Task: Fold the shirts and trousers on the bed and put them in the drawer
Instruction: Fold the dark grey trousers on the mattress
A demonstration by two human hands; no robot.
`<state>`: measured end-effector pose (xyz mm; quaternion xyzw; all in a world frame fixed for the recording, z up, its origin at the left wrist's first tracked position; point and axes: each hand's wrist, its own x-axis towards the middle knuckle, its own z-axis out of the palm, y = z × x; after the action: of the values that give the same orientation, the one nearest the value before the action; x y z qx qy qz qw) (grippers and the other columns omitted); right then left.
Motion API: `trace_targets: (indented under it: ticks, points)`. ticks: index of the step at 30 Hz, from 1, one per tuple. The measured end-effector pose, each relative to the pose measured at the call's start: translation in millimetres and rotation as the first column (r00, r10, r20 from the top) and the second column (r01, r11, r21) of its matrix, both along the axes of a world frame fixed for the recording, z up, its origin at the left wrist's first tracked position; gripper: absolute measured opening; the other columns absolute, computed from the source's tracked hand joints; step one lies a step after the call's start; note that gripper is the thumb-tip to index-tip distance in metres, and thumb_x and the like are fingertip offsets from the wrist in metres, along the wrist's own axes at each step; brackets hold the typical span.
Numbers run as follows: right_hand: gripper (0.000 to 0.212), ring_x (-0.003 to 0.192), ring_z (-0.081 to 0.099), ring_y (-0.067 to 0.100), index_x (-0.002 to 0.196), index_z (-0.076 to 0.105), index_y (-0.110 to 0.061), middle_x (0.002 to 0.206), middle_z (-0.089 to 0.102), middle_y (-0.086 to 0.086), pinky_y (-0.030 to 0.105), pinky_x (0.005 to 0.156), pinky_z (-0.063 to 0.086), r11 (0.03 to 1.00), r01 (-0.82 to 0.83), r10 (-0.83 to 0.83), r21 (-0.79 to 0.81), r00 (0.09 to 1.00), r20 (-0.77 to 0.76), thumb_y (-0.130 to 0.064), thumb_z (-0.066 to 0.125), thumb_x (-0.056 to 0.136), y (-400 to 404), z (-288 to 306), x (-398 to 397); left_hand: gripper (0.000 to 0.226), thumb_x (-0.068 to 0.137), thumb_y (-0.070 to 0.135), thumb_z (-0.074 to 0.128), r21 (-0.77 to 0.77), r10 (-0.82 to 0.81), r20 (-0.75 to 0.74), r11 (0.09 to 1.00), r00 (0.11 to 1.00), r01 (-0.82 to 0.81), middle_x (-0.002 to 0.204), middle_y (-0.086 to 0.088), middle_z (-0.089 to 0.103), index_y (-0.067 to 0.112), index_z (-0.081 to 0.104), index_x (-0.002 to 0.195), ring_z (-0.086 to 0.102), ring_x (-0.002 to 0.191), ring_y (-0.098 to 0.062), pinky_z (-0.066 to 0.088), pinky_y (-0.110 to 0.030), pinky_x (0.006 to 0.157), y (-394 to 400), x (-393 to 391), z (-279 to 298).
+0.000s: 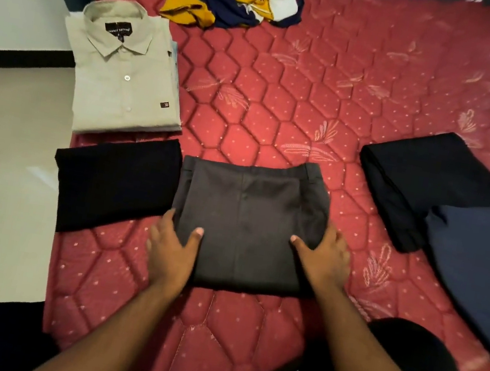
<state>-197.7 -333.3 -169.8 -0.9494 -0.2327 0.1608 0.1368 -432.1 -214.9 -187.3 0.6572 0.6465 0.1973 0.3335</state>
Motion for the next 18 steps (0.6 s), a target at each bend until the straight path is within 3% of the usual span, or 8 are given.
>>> trace_targets:
  ticks: [2,5,7,9,11,14,16,18]
  points:
    - [0.095,0.128,0.044,0.035,0.145,0.03,-0.013,0.141,0.045,0.016,0.043,0.102,0.038,0.992,0.116,-0.11,0.051,0.987,-0.12,-0.053,0.076,0.073,-11.6,-0.2,-4.2,0.075,0.082,0.046,0.071,-0.088,0.03,-0.013,0.996,0.999,-0.031,0.134,-0.016,0.051,0.016,0.04,0.143,0.046,0.122,-0.037,0.038,-0.044,0.104,-1.0,-0.3,-2.8]
    - [0.064,0.104,0.062,0.031,0.124,0.051,-0.006,0.118,0.063,0.015,0.037,0.088,0.05,0.953,0.23,-0.133,0.197,0.902,-0.41,-0.026,0.083,0.072,-10.9,2.8,-4.1,0.074,0.079,0.037,0.077,-0.149,0.031,0.149,0.989,0.988,-0.009,0.128,-0.01,0.057,0.013,0.038,0.136,0.057,0.114,-0.031,0.047,-0.04,0.097,3.0,2.9,6.7]
    - [0.046,0.089,0.065,0.029,0.112,0.064,0.001,0.102,0.069,0.014,0.038,0.08,0.054,0.914,0.321,-0.162,0.248,0.849,-0.503,-0.015,0.081,0.073,-9.2,9.7,1.5,0.066,0.076,0.031,0.081,-0.249,0.089,0.214,0.968,0.973,-0.034,0.117,-0.006,0.06,0.011,0.045,0.127,0.061,0.106,-0.028,0.049,-0.037,0.091,4.1,3.2,13.2]
    - [0.036,0.087,0.067,0.03,0.107,0.069,-0.001,0.096,0.071,0.016,0.037,0.076,0.054,0.917,0.29,-0.147,0.274,0.885,-0.442,-0.015,0.078,0.075,-13.4,17.2,7.9,0.056,0.071,0.032,0.085,-0.378,0.128,0.251,0.926,0.959,-0.025,0.109,-0.005,0.068,0.012,0.058,0.116,0.066,0.096,-0.027,0.054,-0.039,0.087,-0.4,-1.2,11.7]
    - [0.037,0.096,0.067,0.032,0.112,0.067,-0.004,0.104,0.07,0.018,0.035,0.077,0.052,0.956,0.208,-0.115,0.207,0.914,-0.39,-0.017,0.075,0.079,-25.0,17.0,10.1,0.051,0.068,0.036,0.087,-0.488,0.134,0.259,0.873,0.957,0.009,0.102,-0.006,0.072,0.012,0.065,0.107,0.068,0.088,-0.024,0.056,-0.039,0.084,-16.2,-11.3,7.3]
    - [0.046,0.102,0.065,0.033,0.121,0.061,-0.003,0.114,0.067,0.019,0.035,0.081,0.053,0.989,0.135,-0.098,0.057,0.902,-0.42,-0.014,0.073,0.079,-48.9,5.2,1.8,0.047,0.069,0.039,0.085,-0.422,0.097,0.217,0.907,0.971,0.004,0.1,-0.002,0.068,0.018,0.06,0.103,0.064,0.09,-0.024,0.053,-0.035,0.083,-44.7,-25.7,4.7]
    - [0.043,0.101,0.064,0.034,0.12,0.06,-0.002,0.114,0.066,0.02,0.038,0.085,0.053,0.976,0.197,-0.139,0.095,0.895,-0.425,-0.007,0.07,0.078,-51.4,1.7,-2.6,0.041,0.076,0.022,0.082,-0.398,0.061,0.272,0.916,0.96,0.054,0.102,-0.002,0.064,0.019,0.053,0.105,0.061,0.092,-0.023,0.048,-0.031,0.082,-50.8,-23.3,11.3]
    - [0.037,0.098,0.064,0.034,0.116,0.06,0.001,0.109,0.066,0.021,0.04,0.083,0.054,0.903,0.366,-0.216,0.225,0.839,-0.499,0.003,0.064,0.079,-47.2,6.4,-17.1,0.038,0.078,0.004,0.077,-0.355,0.013,0.318,0.929,0.948,0.106,0.106,-0.007,0.065,0.015,0.055,0.107,0.061,0.093,-0.025,0.047,-0.029,0.079,-40.4,-15.4,18.8]
